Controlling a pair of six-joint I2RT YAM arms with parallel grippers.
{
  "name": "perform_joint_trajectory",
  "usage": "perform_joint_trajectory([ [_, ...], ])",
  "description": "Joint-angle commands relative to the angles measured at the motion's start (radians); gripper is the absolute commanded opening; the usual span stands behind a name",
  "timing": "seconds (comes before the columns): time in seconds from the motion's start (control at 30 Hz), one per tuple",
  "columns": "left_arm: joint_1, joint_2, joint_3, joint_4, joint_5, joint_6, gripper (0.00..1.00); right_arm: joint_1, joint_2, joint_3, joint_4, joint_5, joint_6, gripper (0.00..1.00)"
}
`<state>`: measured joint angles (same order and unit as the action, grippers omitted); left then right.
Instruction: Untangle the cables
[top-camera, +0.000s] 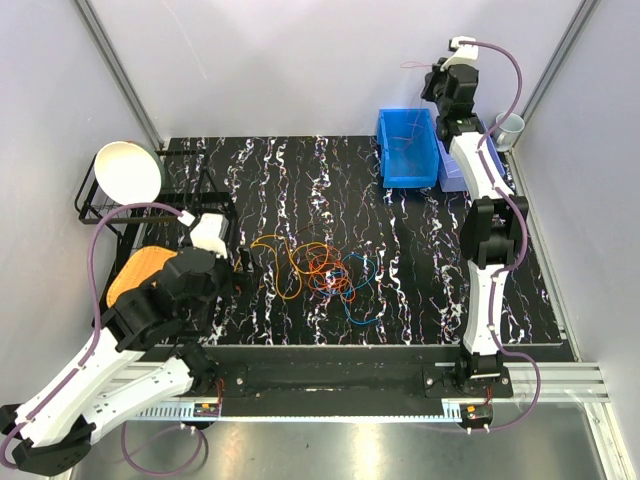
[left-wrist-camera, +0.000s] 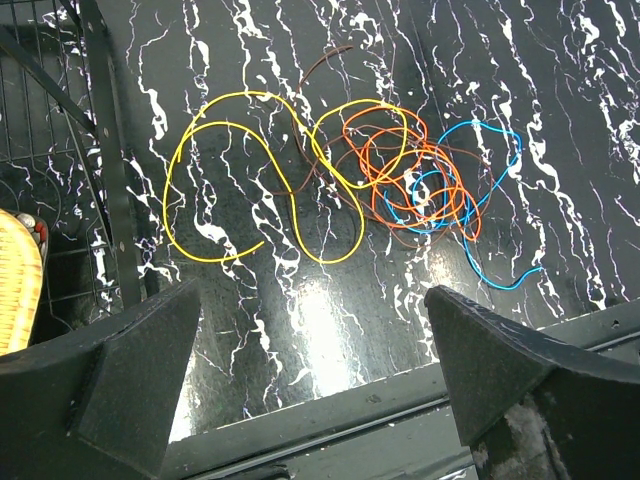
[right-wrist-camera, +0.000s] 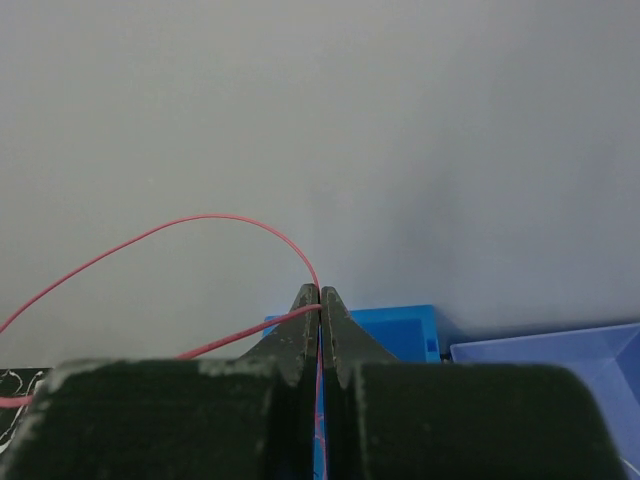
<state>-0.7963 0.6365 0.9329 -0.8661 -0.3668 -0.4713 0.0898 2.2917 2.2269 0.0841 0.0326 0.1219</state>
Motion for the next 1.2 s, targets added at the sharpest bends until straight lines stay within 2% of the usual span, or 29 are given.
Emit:
perform_joint_trajectory([
  [0.0, 0.006, 0.006, -0.005, 0.045, -0.018, 0.013, 0.99, 0.007, 0.005, -0.015, 0.028, -0.028, 0.056, 0.0],
  [0.23, 0.008, 0.012, -0.005, 0.045, -0.018, 0.013, 0.99, 0.005, 0.074, -0.042, -0.024, -0.063, 0.087, 0.0],
  [0.47, 0.011, 0.014, -0.005, 0.045, -0.015, 0.014, 0.99, 0.007, 0.083, -0.108, -0.044, -0.013, 0.111, 0.0],
  [0.6, 0.012, 0.017, -0.005, 0.045, -0.012, 0.013, 0.99, 0.005, 0.086, -0.075, -0.135, -0.016, 0.117, 0.01],
  [0.63, 0.012, 0.017, -0.005, 0.044, -0.012, 0.014, 0.99, 0.005, 0.081, -0.072, -0.142, -0.014, 0.116, 0.05],
  [0.67, 0.012, 0.017, -0.005, 0.044, -0.012, 0.014, 0.99, 0.005, 0.074, -0.066, -0.153, -0.01, 0.116, 0.25],
  [0.77, 0.012, 0.014, -0.005, 0.045, -0.012, 0.013, 0.99, 0.005, 0.066, -0.014, -0.22, 0.012, 0.128, 0.73],
  [0.83, 0.014, 0.012, -0.003, 0.047, -0.012, 0.014, 0.99, 0.005, 0.063, 0.048, -0.308, 0.041, 0.151, 0.84],
  [0.9, 0.014, 0.011, -0.005, 0.044, -0.012, 0.013, 0.99, 0.005, 0.06, 0.106, -0.413, 0.075, 0.188, 0.92],
  [1.03, 0.012, 0.009, -0.003, 0.044, -0.012, 0.013, 0.99, 0.005, 0.017, 0.103, -0.512, 0.07, 0.24, 0.94],
  [1.17, 0.012, 0.015, -0.005, 0.045, -0.011, 0.011, 0.99, 0.005, -0.087, 0.016, -0.534, 0.018, 0.281, 0.94],
])
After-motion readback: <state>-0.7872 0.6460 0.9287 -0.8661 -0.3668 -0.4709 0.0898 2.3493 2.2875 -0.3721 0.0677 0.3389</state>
